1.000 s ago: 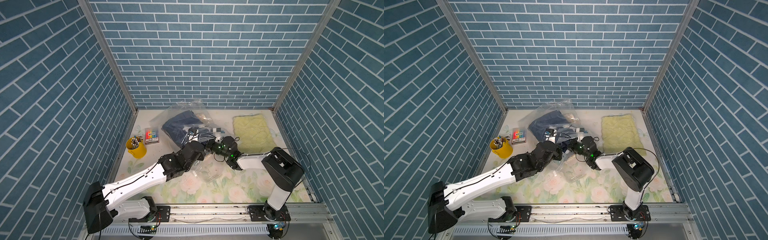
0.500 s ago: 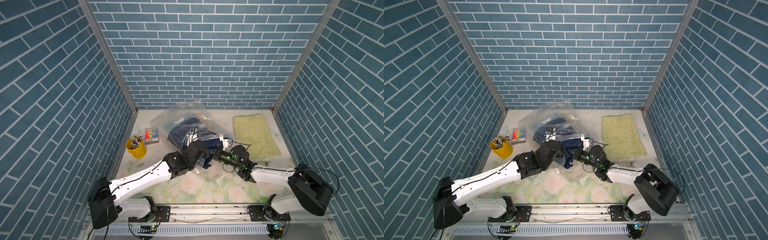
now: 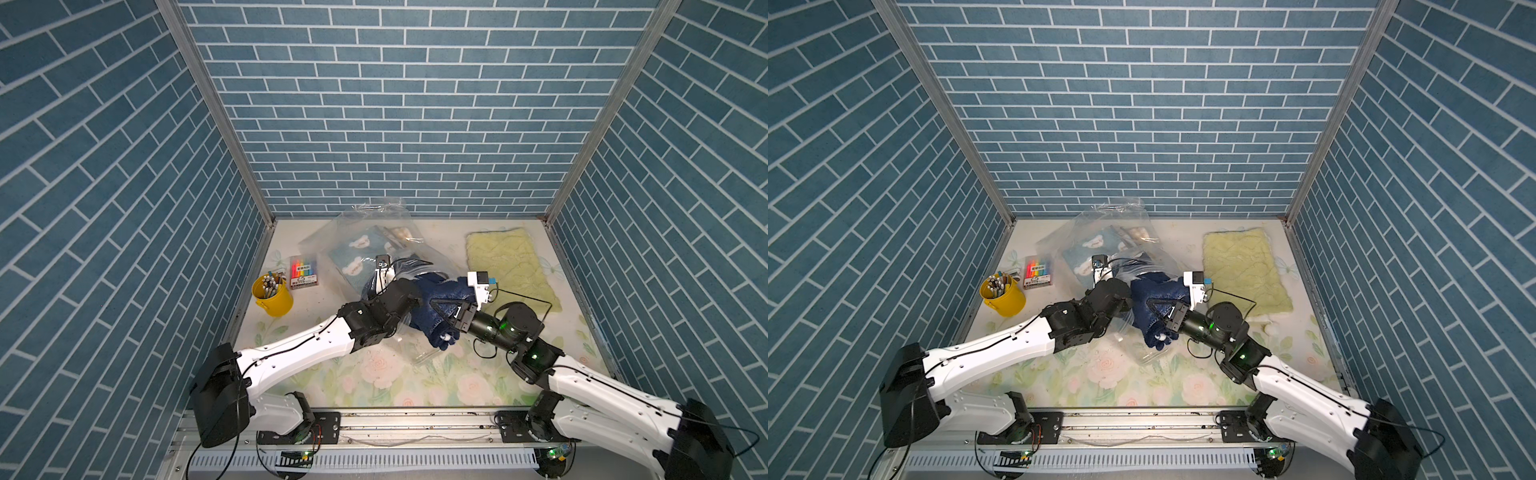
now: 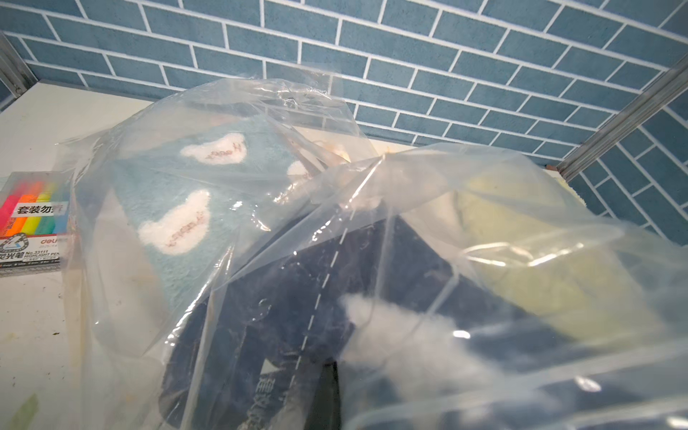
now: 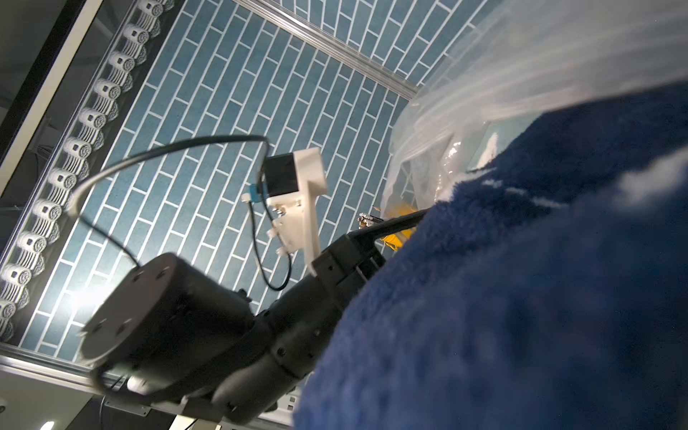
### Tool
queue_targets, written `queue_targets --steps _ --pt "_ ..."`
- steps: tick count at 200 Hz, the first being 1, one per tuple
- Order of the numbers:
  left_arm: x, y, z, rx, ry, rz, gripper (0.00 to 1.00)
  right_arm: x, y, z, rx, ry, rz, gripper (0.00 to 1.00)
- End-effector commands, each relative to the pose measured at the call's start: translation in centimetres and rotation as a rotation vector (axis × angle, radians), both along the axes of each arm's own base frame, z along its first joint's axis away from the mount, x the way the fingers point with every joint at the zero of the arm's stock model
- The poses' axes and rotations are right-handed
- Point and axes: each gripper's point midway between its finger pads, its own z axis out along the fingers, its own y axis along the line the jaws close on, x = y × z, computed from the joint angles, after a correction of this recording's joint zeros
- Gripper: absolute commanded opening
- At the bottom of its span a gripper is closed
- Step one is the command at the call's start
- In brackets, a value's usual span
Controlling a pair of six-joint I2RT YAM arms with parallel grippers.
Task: Take the blanket out of the vacuum bag
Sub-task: Take out the blanket from the vacuum bag, then place the blanket at the center of the board.
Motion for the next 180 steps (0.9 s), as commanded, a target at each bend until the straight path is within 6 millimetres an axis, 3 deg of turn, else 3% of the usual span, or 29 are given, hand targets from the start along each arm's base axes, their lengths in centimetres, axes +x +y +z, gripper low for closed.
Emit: queue_targets --steps 1,31,87,121,148,180 --pt "0.7 0.5 0.4 -0.038 -0.013 0.036 0.0 -0.4 -2.0 3.4 -0.009 -0.104 -0.057 0.0" --pt "0.8 0.6 -0.7 -0.046 0.0 0.049 0.0 1.2 -4.2 7.6 0.014 -0.151 -0.122 0.0" --pt "0.5 1.1 -3.0 -0.053 0.022 0.067 0.0 4.2 -4.9 20.0 0.086 -0.339 -0.138 0.0" --pt "0.2 1.8 -4.3 -0.053 0.033 0.086 0.0 6.2 -6.7 26.5 0.095 -0.437 -0.202 0.0" --pt "-0.1 2.4 -5.2 -0.055 0.051 0.095 0.0 9.3 -8.8 27.7 0.082 -0.439 -0.257 0.0" --pt "-0.3 3.0 -5.6 -0.067 0.055 0.099 0.0 13.0 -11.8 25.5 0.076 -0.38 -0.287 0.0"
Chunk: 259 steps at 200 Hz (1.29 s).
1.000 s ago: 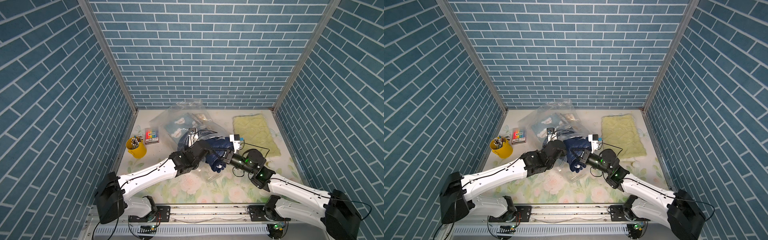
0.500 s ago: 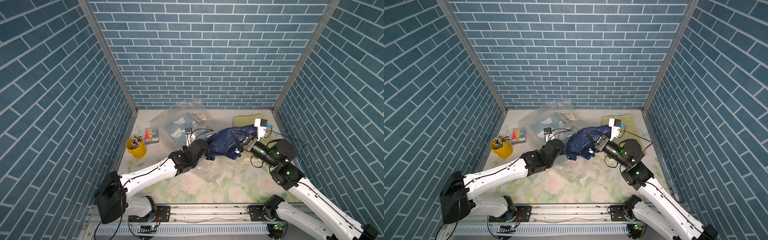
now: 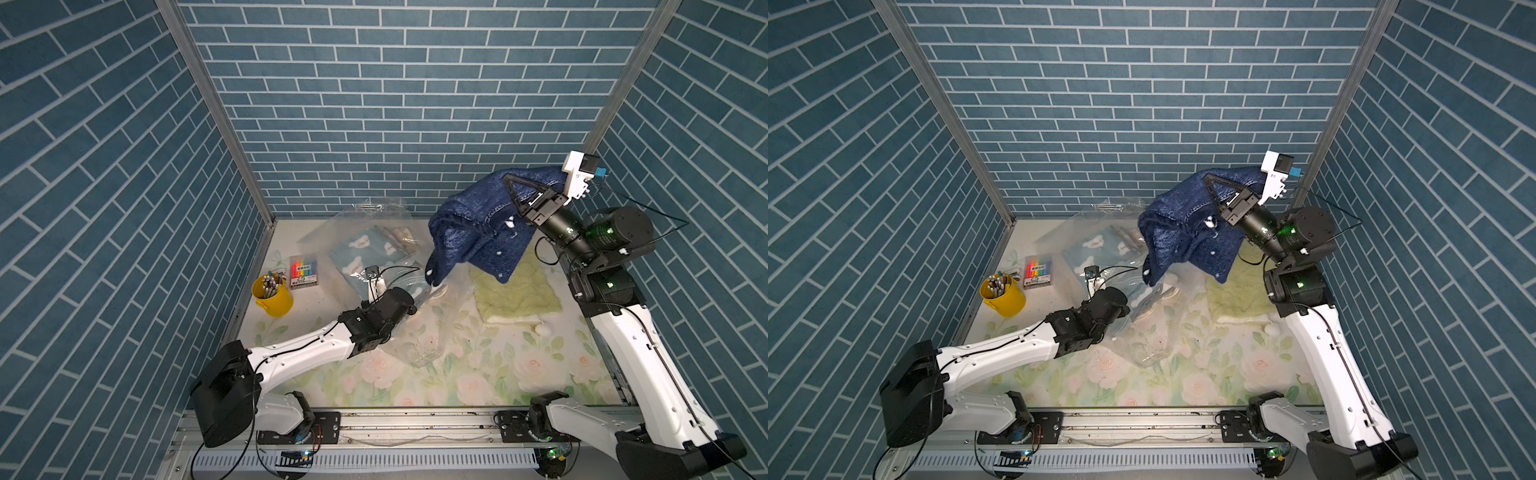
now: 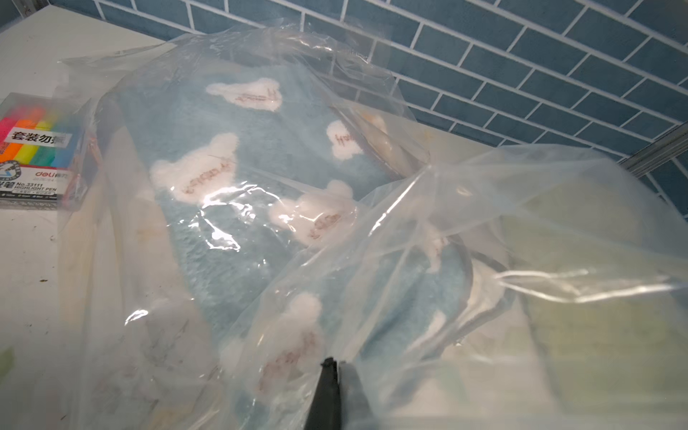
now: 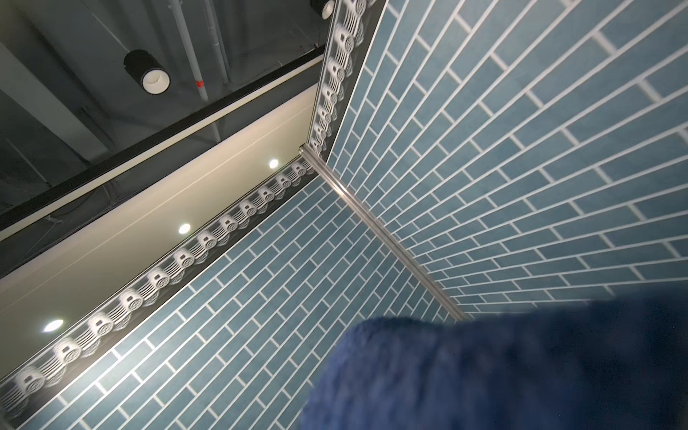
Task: Take the blanket out of the vacuum bag
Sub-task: Place the blanket at the center of the board.
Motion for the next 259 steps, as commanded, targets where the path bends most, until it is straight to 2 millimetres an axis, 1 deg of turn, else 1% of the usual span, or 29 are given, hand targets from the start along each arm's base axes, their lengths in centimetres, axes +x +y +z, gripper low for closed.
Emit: queue_targets --steps 1,10,21,33,50,59,83,100,120,133,148,159,166,176,184,194,199,207,215,226,227,228,234,247,249,250,252,253,259 --pt "-0.2 0.9 -0.2 -0.017 0.003 0.017 0.0 1.6 -1.1 -1.3 0.0 0.019 0.036 0.0" --pt "-0.2 1.1 -0.4 -0.021 0.006 0.017 0.0 2.1 -2.2 -2.0 0.011 0.026 0.032 0.0" --pt "-0.3 1.3 -0.4 -0.022 0.008 0.017 0.0 2.7 -3.6 -3.3 0.028 0.055 0.016 0.0" --pt "-0.3 1.6 -0.4 -0.017 0.007 0.02 0.0 2.8 -4.9 -4.4 0.037 0.071 -0.009 0.0" --pt "-0.4 1.9 -0.3 -0.013 0.005 0.02 0.0 3.0 -6.1 -7.0 0.033 0.12 -0.031 0.0" --pt "-0.4 2.0 -0.1 -0.012 0.003 0.017 0.0 3.1 -7.1 -8.6 0.031 0.149 -0.051 0.0" --pt "-0.3 2.4 0.6 -0.01 -0.011 0.015 0.0 3.5 -9.5 -12.0 0.031 0.218 -0.103 0.0" --pt "-0.1 2.5 0.9 -0.011 -0.015 0.005 0.0 4.3 -10.4 -13.6 0.027 0.253 -0.118 0.0" --pt "0.2 2.6 1.0 -0.009 -0.015 0.004 0.0 6.3 -10.7 -14.8 0.022 0.288 -0.11 0.0" --pt "0.5 2.6 1.0 -0.009 -0.014 0.002 0.0 7.7 -11.0 -14.8 0.019 0.29 -0.109 0.0" --pt "0.8 2.5 1.1 -0.006 -0.013 0.0 0.0 10.1 -11.4 -14.4 0.013 0.296 -0.107 0.0" --pt "1.0 2.4 1.2 -0.007 -0.013 -0.004 0.0 11.8 -11.6 -13.4 0.012 0.278 -0.103 0.0" --pt "1.2 2.3 1.3 -0.006 -0.014 -0.004 0.0 12.6 -11.9 -12.3 0.007 0.255 -0.105 0.0" --pt "1.3 2.3 1.5 -0.005 -0.017 -0.006 0.0 13.3 -12.0 -10.3 -0.006 0.216 -0.108 0.0" --pt "1.4 2.3 1.7 -0.006 -0.021 -0.006 0.0 13.6 -12.1 -9.1 -0.018 0.197 -0.112 0.0" --pt "1.5 2.2 1.9 -0.01 -0.022 -0.008 0.0 13.6 -12.4 -8.8 -0.027 0.2 -0.126 0.0" --pt "1.5 2.1 2.0 -0.012 -0.023 -0.011 0.0 13.6 -12.5 -9.2 -0.028 0.212 -0.131 0.0" --pt "1.5 2.1 2.1 -0.017 -0.026 -0.013 0.0 13.4 -12.5 -10.9 -0.03 0.251 -0.14 0.0" --pt "1.4 2.1 2.2 -0.023 -0.028 -0.013 0.0 13.2 -12.7 -13.7 -0.026 0.311 -0.157 0.0" --pt "1.3 2.1 2.1 -0.033 -0.027 -0.015 0.0 12.5 -13.0 -19.2 -0.005 0.429 -0.193 0.0" --pt "1.2 2.1 2.1 -0.033 -0.027 -0.016 0.0 12.4 -13.0 -19.3 -0.005 0.431 -0.196 0.0" --pt "1.2 2.1 2.1 -0.034 -0.026 -0.017 0.0 12.3 -13.0 -20.1 -0.002 0.447 -0.199 0.0" --pt "1.1 2.2 2.1 -0.037 -0.027 -0.019 0.0 11.5 -13.3 -23.6 0.012 0.519 -0.227 0.0" --pt "0.9 2.2 1.9 -0.048 -0.024 -0.021 0.0 9.4 -14.0 -30.2 0.035 0.651 -0.317 0.0" --pt "0.9 2.3 1.9 -0.048 -0.024 -0.021 0.0 9.0 -14.2 -31.1 0.04 0.668 -0.335 0.0" --pt "0.9 2.3 1.8 -0.048 -0.023 -0.022 0.0 8.9 -14.3 -31.2 0.043 0.669 -0.342 0.0" --pt "0.9 2.3 1.8 -0.049 -0.023 -0.023 0.0 8.5 -14.3 -32.2 0.05 0.69 -0.353 0.0" --pt "0.8 2.3 1.7 -0.049 -0.022 -0.023 0.0 8.4 -14.5 -32.4 0.053 0.691 -0.364 0.0" --pt "0.8 2.3 1.6 -0.051 -0.02 -0.026 0.0 7.4 -14.9 -35.0 0.073 0.742 -0.407 0.0"
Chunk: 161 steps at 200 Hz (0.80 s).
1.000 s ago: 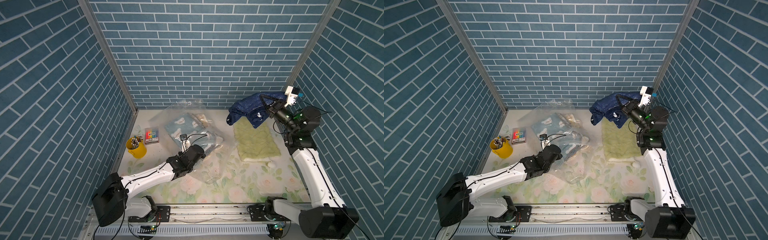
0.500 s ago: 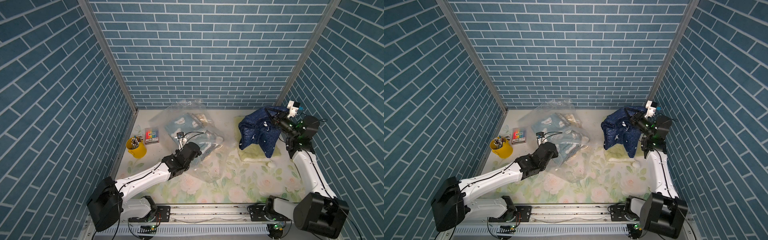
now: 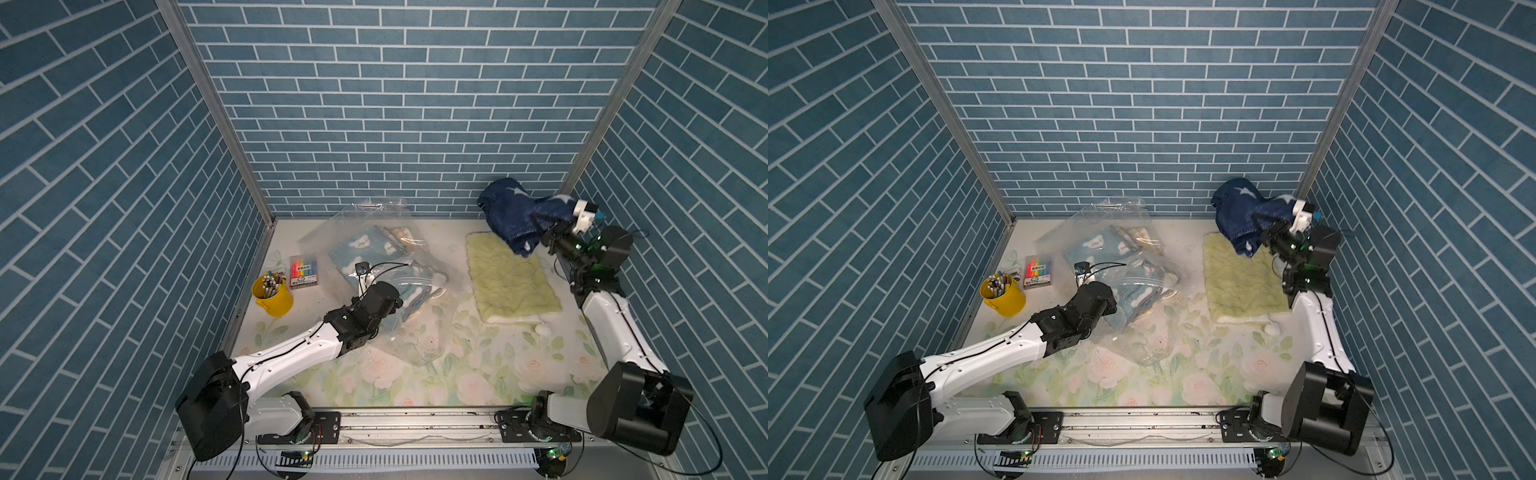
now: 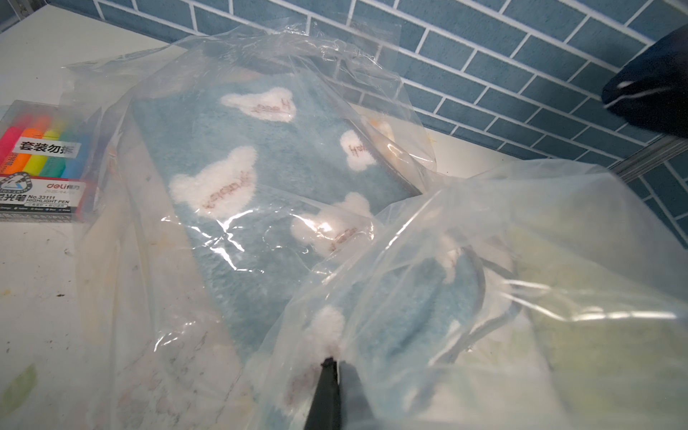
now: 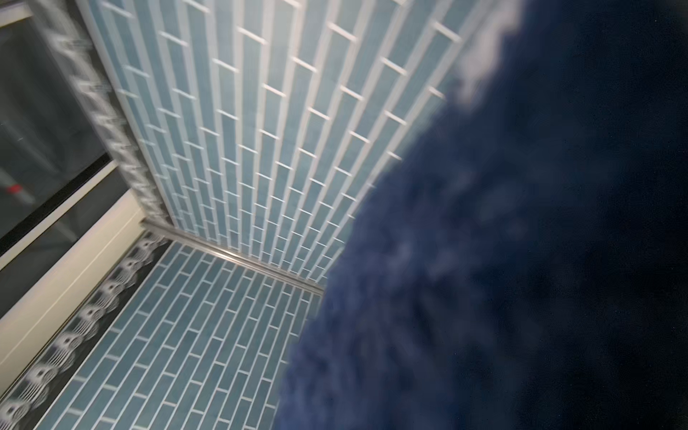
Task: Take the blanket out of the vacuum bag
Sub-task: Place the blanket at the center of the board.
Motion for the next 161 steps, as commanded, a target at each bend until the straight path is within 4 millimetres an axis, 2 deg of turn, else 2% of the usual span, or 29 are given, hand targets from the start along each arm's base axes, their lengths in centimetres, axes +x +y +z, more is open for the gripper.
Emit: queue_targets --steps 1,20,35,69,93,135,149,161 --pt "0.0 0.3 0.6 -0.028 -0.02 0.003 0.0 -2.7 -1.9 -10.7 0.015 0.225 -0.179 0.0" --pt "-0.2 0.5 0.1 -0.027 -0.011 0.003 0.0 -4.7 -3.1 -15.7 0.022 0.34 -0.282 0.0" --pt "-0.3 0.5 0.1 -0.033 -0.008 0.003 0.0 -5.0 -3.4 -16.6 0.009 0.348 -0.307 0.0" --pt "-0.3 0.8 0.4 -0.039 -0.024 0.012 0.0 -3.7 -4.0 -15.5 -0.051 0.336 -0.314 0.0" --pt "-0.3 0.7 0.5 -0.039 -0.027 0.009 0.0 -2.6 -3.6 -14.6 -0.06 0.319 -0.273 0.0" --pt "0.3 0.3 1.3 -0.029 -0.043 0.001 0.0 -0.8 -3.9 -11.5 -0.105 0.285 -0.258 0.0" --pt "0.5 0.2 1.7 -0.032 -0.052 -0.002 0.0 -1.4 -4.2 -12.4 -0.126 0.318 -0.275 0.0" --pt "0.5 0.1 1.8 -0.033 -0.054 -0.004 0.0 -2.5 -4.5 -14.2 -0.13 0.358 -0.296 0.0"
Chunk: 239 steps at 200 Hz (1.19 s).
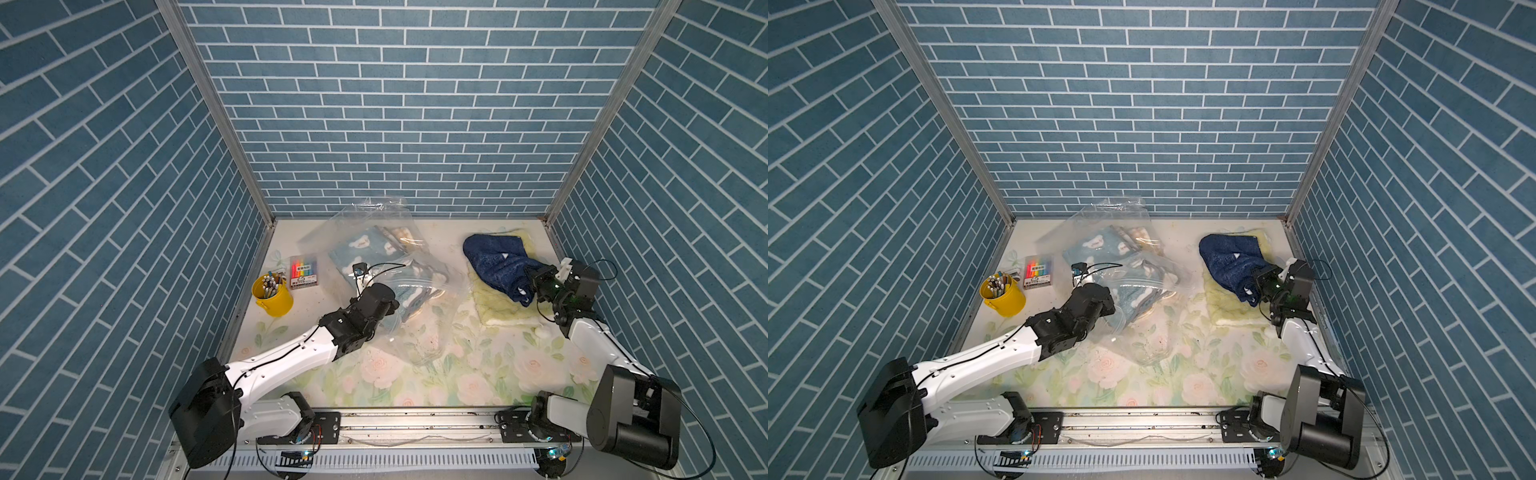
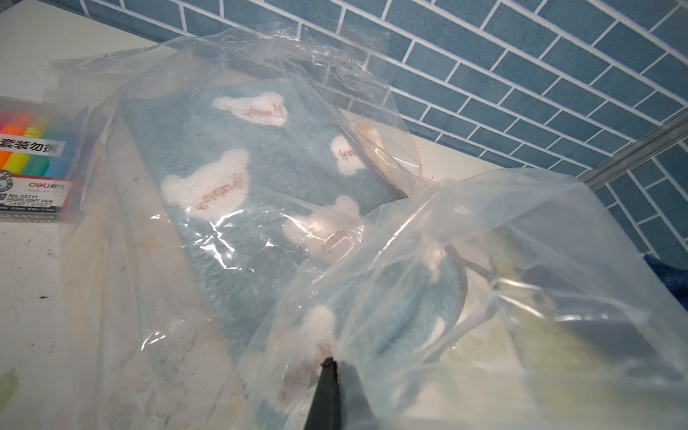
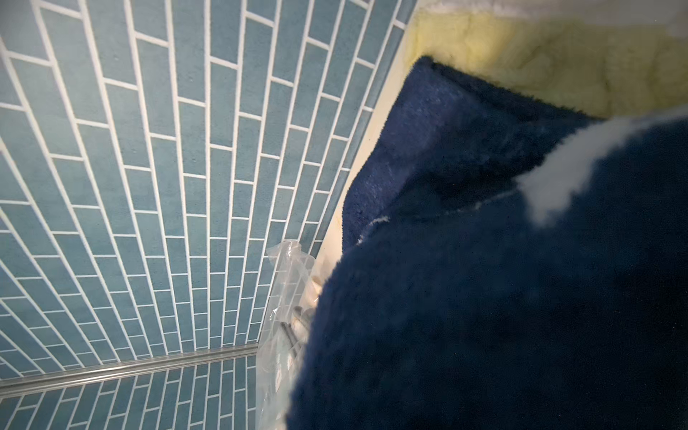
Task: Take the blanket out of the vacuum bag
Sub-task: Place the blanket at the center of the board.
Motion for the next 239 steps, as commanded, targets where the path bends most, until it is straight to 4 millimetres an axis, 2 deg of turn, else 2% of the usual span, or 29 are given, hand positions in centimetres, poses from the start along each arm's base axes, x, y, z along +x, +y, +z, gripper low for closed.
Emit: queue_targets --steps 1,26,37,51,56,68,77,102,136,191,212,227,239 --pt "0.8 0.1 1.2 0.004 -0.031 0.013 0.0 -1.5 -0.8 -2.1 -0.063 0.056 -0.027 0.0" --pt "0.9 0.1 0.9 0.005 -0.029 0.008 0.0 -4.3 -2.3 -6.6 -0.057 0.142 -0.11 0.0" --pt "1.0 0.1 0.9 0.009 -0.028 0.005 0.0 -5.1 -2.8 -7.7 -0.06 0.168 -0.135 0.14" --pt "1.1 0.2 0.8 0.013 -0.026 0.005 0.0 -5.9 -3.5 -8.6 -0.078 0.196 -0.167 0.18" --pt "1.1 0.2 0.9 0.013 -0.026 0.005 0.0 -6.2 -3.7 -8.8 -0.087 0.205 -0.174 0.23" --pt "1.3 0.3 1.1 0.009 -0.031 0.004 0.0 -6.6 -4.2 -8.7 -0.122 0.219 -0.186 0.45" --pt "1.4 0.4 1.2 0.006 -0.032 0.005 0.0 -7.0 -4.6 -8.6 -0.158 0.236 -0.195 0.57" --pt "1.5 0.6 1.1 -0.004 -0.031 0.001 0.0 -8.4 -4.5 -7.6 -0.218 0.262 -0.172 0.76" --pt "1.6 0.8 0.6 -0.008 -0.016 0.0 0.0 -10.6 -3.1 -6.3 -0.279 0.254 -0.084 0.78" --pt "1.4 1.8 0.2 -0.002 -0.004 0.007 0.0 -13.5 -1.2 -2.7 -0.372 0.145 0.009 0.7" --pt "1.3 1.9 0.0 0.002 0.004 0.006 0.0 -11.7 -0.1 0.1 -0.41 0.053 0.074 0.67" --pt "1.2 1.8 0.0 -0.008 0.004 0.0 0.0 -8.8 1.6 1.3 -0.511 0.045 0.169 0.66" --pt "1.2 1.7 -0.3 -0.01 0.01 -0.001 0.0 -5.9 4.2 1.5 -0.626 0.074 0.265 0.66"
